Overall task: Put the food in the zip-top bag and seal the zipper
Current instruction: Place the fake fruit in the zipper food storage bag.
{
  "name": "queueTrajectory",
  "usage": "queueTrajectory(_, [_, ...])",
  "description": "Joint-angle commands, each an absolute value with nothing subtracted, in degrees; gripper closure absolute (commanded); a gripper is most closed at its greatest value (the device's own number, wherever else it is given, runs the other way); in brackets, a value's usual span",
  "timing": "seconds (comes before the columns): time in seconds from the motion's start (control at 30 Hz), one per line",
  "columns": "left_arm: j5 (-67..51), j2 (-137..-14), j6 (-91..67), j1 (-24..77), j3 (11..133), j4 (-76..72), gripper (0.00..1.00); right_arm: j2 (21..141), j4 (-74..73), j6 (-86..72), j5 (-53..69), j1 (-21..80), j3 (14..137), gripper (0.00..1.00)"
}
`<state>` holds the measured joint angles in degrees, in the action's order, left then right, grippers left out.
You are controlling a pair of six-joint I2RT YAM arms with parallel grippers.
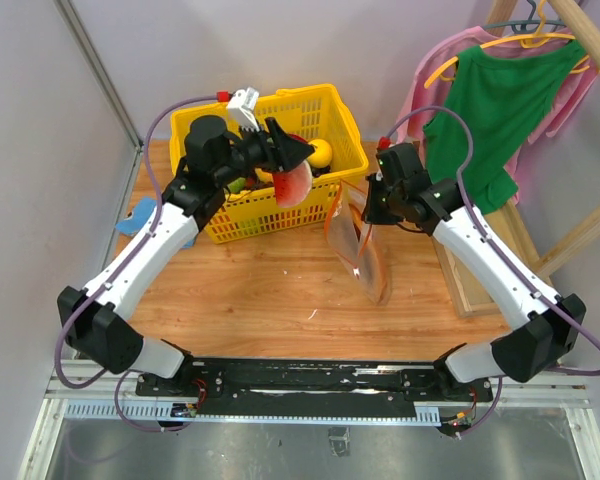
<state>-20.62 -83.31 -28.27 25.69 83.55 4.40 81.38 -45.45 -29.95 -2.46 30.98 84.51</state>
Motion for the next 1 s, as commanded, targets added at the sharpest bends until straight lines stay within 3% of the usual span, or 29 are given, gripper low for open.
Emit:
queueTrajectory(0.0, [-20.6,-77.8,-34.4,28.7,78.3,-10.8,0.99,78.5,-41.5,-32.7,0.2,31.1,82.5,0.99])
queueTrajectory(0.4, [-21.8,-75.7,-41.0,36.8,69.0,-28.3,0.99,74.8,-36.7,-34.6,5.8,31.1,77.6,0.99])
queueTrajectory(0.97, [-19.8,-81.1,-35.4,43.2,58.2,-48.2,1.0,73.0,-34.8,-33.5,9.2,31.0,77.2,0.99])
